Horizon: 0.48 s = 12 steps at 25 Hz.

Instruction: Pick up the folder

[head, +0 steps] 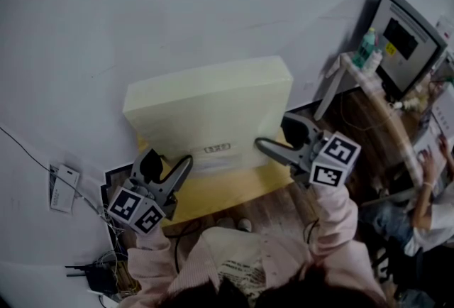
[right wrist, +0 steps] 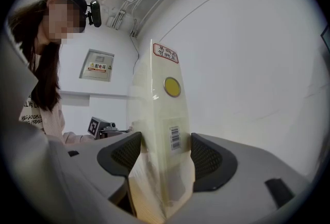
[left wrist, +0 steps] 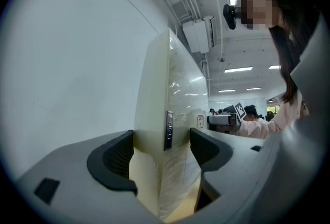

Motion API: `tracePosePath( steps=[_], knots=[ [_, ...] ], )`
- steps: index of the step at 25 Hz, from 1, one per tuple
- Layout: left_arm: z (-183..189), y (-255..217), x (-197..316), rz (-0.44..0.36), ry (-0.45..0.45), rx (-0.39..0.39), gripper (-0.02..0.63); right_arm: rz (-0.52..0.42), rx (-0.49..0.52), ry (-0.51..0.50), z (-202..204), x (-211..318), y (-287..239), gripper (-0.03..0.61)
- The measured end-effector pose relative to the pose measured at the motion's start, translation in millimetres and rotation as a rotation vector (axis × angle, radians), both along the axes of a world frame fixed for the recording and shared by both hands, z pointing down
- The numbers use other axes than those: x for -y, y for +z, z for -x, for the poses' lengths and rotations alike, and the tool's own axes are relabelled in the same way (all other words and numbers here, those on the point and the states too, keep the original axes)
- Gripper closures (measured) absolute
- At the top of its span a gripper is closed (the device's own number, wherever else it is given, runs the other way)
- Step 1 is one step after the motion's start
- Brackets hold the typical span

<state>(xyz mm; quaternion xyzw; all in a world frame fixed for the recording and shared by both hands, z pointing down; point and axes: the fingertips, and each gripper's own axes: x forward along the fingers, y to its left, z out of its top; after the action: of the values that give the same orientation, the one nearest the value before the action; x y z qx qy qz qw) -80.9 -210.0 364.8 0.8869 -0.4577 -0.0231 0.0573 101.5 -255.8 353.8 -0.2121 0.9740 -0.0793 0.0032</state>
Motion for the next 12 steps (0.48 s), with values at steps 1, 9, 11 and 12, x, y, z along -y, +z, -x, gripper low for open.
tracePosePath(
  steps=[1, 9, 11, 12],
  knots=[
    [0.1, -1.4, -0.6, -0.004, 0.0, -0.003, 0.276, -0.006, -0.002, 0.003, 0.3, -0.8, -2.3, 0.268],
    [3.4, -11.5, -2.1, -0.023, 0.0, -0.017, 0.276, -0.013, 0.004, 0.028, 3.1, -4.0, -13.0, 0.268],
    [4.9, -13.0, -2.7, -0.025, 0.0, -0.018, 0.276, -0.011, 0.006, 0.03, 4.5, -5.2, -13.4, 0.268],
    [5.3, -14.2, -3.1, -0.028, 0.0, -0.02, 0.276, -0.011, 0.007, 0.032, 4.7, -5.7, -13.9, 0.268]
  ],
)
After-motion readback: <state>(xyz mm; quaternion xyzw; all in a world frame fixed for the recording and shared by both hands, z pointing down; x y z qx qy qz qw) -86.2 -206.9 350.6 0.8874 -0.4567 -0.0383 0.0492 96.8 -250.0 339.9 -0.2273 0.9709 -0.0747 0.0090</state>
